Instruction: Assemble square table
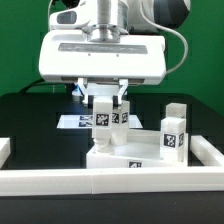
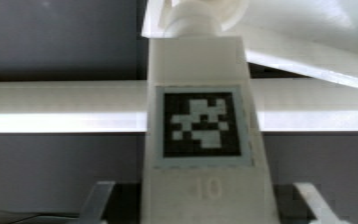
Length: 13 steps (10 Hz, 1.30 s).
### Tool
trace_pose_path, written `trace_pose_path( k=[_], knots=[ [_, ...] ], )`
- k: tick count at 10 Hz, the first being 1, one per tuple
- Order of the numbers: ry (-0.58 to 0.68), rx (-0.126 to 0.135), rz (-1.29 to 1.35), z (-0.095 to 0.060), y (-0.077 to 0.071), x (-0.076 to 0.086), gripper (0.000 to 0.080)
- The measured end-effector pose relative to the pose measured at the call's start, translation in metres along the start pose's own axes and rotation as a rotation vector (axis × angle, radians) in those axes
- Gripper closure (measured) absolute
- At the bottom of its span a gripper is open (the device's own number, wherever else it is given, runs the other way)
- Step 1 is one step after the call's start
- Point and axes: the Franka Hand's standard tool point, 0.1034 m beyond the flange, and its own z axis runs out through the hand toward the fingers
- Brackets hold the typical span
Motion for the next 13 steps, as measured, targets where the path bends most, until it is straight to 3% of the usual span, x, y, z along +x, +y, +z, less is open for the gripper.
trace_pose_path(
  k=[3, 5, 13],
  knots=[
    [-0.008, 0.004, 0.003, 0.004, -0.005, -0.004, 0.0508],
    [0.021, -0.02, 0.002, 0.006, -0.001, -0.005, 0.0508],
    [0.039, -0.027, -0.024, 0.013, -0.005, -0.01, 0.0508]
  ],
)
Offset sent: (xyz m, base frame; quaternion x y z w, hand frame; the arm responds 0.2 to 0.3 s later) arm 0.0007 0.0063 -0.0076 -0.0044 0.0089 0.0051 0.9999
